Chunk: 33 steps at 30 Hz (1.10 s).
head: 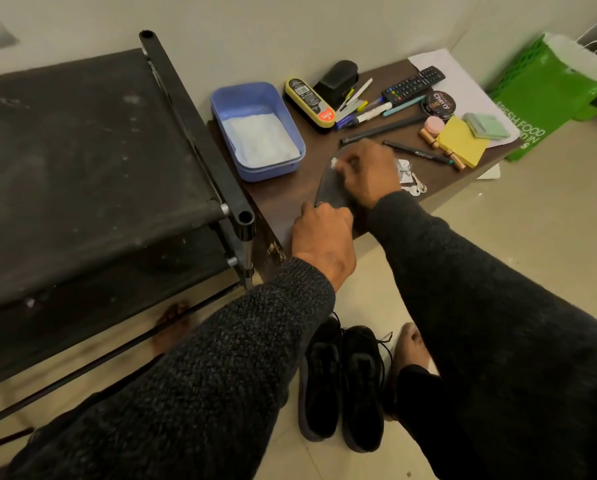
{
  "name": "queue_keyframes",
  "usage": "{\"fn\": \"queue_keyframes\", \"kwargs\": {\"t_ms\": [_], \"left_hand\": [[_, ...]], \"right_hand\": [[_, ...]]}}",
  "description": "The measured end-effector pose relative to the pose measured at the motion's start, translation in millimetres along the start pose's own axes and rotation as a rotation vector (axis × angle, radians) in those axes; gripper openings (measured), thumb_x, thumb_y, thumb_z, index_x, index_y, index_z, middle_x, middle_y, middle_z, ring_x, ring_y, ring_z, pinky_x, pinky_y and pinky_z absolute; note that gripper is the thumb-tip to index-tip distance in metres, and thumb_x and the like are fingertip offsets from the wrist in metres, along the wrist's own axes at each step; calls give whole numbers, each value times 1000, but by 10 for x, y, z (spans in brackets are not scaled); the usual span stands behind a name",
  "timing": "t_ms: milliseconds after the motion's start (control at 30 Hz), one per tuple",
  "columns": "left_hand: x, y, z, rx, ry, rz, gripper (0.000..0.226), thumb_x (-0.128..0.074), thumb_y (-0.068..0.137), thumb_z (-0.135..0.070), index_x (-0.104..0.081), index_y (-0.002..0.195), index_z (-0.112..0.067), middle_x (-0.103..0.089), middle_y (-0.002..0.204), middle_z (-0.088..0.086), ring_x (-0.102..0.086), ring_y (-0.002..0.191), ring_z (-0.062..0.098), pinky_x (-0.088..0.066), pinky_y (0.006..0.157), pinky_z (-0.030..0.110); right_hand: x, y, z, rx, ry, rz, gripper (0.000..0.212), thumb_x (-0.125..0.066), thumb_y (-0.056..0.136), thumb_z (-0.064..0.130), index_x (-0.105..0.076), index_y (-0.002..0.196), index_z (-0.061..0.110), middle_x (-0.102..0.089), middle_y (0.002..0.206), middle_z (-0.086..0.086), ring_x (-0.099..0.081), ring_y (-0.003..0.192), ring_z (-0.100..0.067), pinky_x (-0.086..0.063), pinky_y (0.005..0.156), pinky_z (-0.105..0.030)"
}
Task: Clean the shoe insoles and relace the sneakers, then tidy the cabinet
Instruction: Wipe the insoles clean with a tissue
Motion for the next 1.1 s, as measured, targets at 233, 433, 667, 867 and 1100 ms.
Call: {"fn": "queue_keyframes", "kwargs": {"t_ms": [233,433,667,867,1100], "left_hand": [[-74,47,85,-13,-16,-22,37,-69,87,-19,-59,122,-13,-57,124,9,-48,117,29,-48,91,36],[-132,81,85,-31,-15,-17,36,-64,91,-20,-57,125,-13,-55,127,11,-47,119,30,-47,96,38],[-190,-35,223,69,-208,-77,64,-81,76,-16,-46,130,-20,-37,130,15,-51,113,37,-50,94,42],[-182,-188,249,199,-621,-31,66,-83,77,-17,-43,128,-30,-52,122,3,-58,104,27,-48,81,33],[20,-1049,168,190,-1087,24,50,-88,74,-20,-60,114,-28,-70,100,8,-70,86,20,-60,76,37]], "right_hand": [[158,315,-214,-120,15,-52,13,-65,94,22,-72,99,12,-67,107,-8,-60,99,-20,-52,89,-38],[64,-190,100,76,33,88,12,-66,93,21,-70,102,14,-62,108,-1,-57,96,-13,-47,85,-28],[420,-916,93,-300,460,239,13,-74,89,21,-76,94,9,-73,84,-3,-67,70,-6,-55,64,-24],[820,-1749,204,-884,1254,128,29,-74,86,9,-68,112,-4,-64,79,-9,-58,67,-14,-52,65,-25],[1201,-2334,759,-924,1631,46,22,-74,80,15,-71,102,11,-68,83,-4,-61,74,-13,-57,72,-25]]}}
Point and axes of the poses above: each hand's wrist, its own y-axis towards the middle knuckle, its own x-axis out of the back of the hand, z = x × y, the point moved 5 cm from there along y, towards the middle knuckle
